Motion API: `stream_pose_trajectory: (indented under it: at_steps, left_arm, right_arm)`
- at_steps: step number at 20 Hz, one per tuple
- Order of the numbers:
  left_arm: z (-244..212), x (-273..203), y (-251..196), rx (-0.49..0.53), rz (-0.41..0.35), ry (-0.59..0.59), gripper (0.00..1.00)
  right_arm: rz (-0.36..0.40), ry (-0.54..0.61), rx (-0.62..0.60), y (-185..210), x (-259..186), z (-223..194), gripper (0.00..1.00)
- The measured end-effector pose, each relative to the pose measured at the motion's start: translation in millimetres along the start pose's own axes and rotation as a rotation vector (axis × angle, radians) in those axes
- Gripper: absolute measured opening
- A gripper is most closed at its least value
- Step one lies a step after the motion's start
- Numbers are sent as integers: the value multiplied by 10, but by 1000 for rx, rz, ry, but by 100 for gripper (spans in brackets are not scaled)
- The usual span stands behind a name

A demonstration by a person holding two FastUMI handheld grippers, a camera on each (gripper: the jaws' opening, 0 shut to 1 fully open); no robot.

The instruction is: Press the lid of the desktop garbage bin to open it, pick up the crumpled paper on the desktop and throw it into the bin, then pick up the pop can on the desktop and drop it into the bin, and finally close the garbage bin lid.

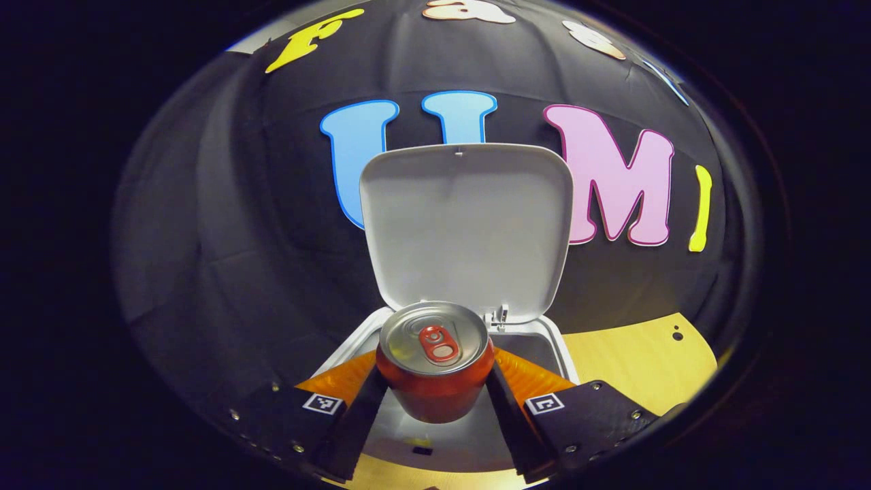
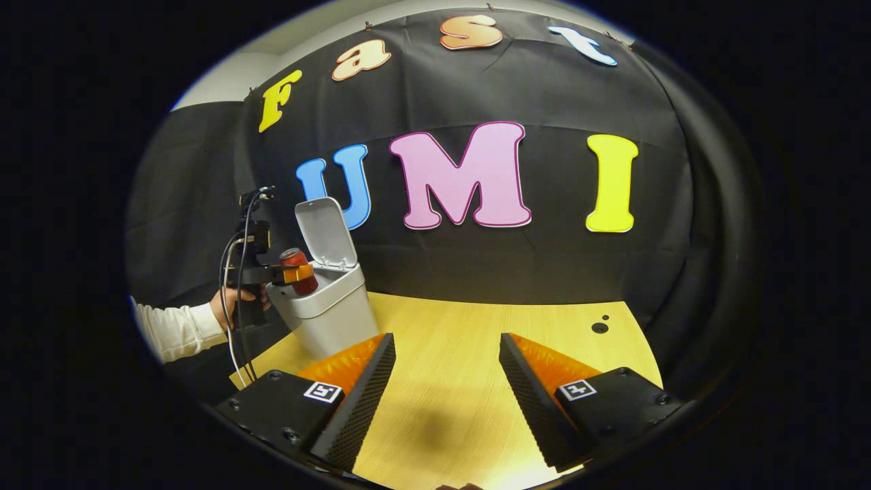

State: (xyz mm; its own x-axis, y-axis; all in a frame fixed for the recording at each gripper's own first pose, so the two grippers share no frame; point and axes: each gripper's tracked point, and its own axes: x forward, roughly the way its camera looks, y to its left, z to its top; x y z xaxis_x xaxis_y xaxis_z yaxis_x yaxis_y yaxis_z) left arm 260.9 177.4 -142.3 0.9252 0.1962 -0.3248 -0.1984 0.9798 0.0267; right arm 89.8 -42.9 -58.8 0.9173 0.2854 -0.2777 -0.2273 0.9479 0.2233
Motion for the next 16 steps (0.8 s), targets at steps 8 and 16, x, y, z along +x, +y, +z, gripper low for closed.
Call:
stream_pose_trajectory:
  at_steps: [8,16]
  left_arm:
    - [226,-33,-74,-41,-39,-104,83]
    - [69,19,-46,-30,-34,-52,84]
  right_arm:
    - [-25,7,16,14,-78,-48,99]
    - [-36,16,16,42,-39,-82,99]
